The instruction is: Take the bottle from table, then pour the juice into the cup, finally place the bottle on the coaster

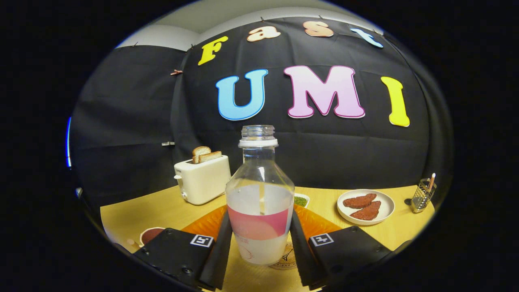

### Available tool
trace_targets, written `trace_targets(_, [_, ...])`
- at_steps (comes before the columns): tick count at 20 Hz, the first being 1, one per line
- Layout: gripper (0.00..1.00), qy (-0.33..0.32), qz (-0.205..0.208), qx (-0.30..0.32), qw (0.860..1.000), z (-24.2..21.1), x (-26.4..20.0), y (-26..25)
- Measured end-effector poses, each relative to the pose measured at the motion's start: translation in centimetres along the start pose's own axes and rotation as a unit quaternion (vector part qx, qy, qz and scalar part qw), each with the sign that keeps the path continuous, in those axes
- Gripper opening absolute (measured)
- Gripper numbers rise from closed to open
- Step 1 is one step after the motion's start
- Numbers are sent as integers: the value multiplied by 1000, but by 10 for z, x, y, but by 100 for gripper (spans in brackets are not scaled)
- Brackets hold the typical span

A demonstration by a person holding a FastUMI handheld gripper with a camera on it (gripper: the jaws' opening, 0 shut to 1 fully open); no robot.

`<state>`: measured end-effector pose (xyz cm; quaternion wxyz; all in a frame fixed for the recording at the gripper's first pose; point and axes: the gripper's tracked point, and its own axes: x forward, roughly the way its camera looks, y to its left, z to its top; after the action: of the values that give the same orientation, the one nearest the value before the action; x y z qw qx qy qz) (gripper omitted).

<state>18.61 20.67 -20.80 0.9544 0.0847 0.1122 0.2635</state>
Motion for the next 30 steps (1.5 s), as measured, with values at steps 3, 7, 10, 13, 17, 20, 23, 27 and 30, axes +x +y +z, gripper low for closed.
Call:
trace_targets(3, [72,1,-22,-4,1000,-13,10,-23])
trace_targets(7, [72,6,-39,5,999,-32,18,-43])
trace_targets(10, [72,8,-44,7,999,-41,25,-47])
trace_targets(13, [73,7,-47,12,999,-47,29,-47])
trace_targets(17, [74,11,-50,12,999,-49,29,-51])
trace_targets(20, [75,16,-48,10,999,-53,27,-48])
trace_targets(23, [78,24,-40,17,999,-56,25,-43])
trace_targets(27, [86,20,-45,18,999,-51,23,-46])
trace_targets(30, [95,21,-43,30,998,-46,19,-43])
